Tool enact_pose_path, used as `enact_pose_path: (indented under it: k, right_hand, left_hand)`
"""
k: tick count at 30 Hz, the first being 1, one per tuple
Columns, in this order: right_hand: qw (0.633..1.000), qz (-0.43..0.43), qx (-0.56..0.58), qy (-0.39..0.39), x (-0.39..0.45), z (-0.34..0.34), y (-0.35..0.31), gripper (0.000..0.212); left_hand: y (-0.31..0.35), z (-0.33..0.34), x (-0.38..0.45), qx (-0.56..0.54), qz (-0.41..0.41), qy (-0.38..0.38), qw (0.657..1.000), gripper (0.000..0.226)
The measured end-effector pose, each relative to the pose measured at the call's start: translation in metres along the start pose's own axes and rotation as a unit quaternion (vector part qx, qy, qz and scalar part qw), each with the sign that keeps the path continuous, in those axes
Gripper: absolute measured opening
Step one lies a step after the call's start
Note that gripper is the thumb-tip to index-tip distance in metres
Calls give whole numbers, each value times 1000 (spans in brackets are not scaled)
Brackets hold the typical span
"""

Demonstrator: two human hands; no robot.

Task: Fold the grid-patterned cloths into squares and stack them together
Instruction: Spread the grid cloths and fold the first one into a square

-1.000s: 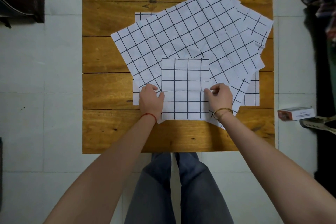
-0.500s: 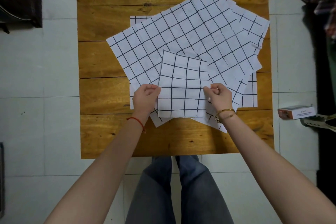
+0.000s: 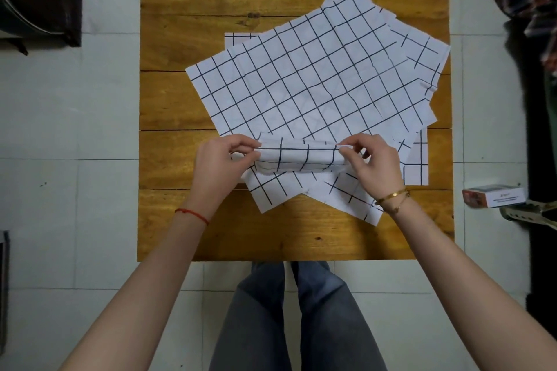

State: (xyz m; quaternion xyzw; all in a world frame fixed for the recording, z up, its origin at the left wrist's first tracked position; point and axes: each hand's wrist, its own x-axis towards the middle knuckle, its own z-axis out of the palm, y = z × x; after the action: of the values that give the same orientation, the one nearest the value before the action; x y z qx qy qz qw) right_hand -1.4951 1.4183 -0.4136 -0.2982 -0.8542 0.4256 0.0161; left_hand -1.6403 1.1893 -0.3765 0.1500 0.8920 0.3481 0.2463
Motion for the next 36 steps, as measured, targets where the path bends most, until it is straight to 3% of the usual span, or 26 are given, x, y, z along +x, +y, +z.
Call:
enact_pose_path:
  k: [4,7,9,13,17,20,23,27,31,36]
  right_hand:
    - [991,36,104,-75,4,-9,0,13]
    - [970,98,180,-130,12,-11,-4,29]
    - [968,141,165,-130,22,-6,-4,41]
    - [973,205,72,-84,41,15,5,42]
    - [974,221,15,-38,51,34,10,25]
    - [986,145,-78,-5,47,47,11,31]
    - [976,-11,-219,-10,35,63,4,35]
    - [936,-160,-289,-120,20,95,-17,48]
    - [889,-176,-365,-216,16,123,-27,60]
    - [860,-166,-428,-223,14,122,-17,66]
  left_hand:
    - [10,-11,0,-18,-29,-15,999,3]
    - [8,-10,9,-130,-83,-58,986,9]
    - [1,0,18,-184,-131,-68,972,17]
    - [-20,34,38,-202,-205,-32,957,16]
    - [-36,62,43,-132,-171,-12,976,37]
    - [-45,74,33,-37,-62,-9,997,52]
    - [-51,80,20,116,43,-4,992,60]
    - [-58,88,9,254,84,-52,962,72]
    - [-60,96,2,315,53,-98,943,74]
    - [-59,97,-2,342,35,-113,932,76]
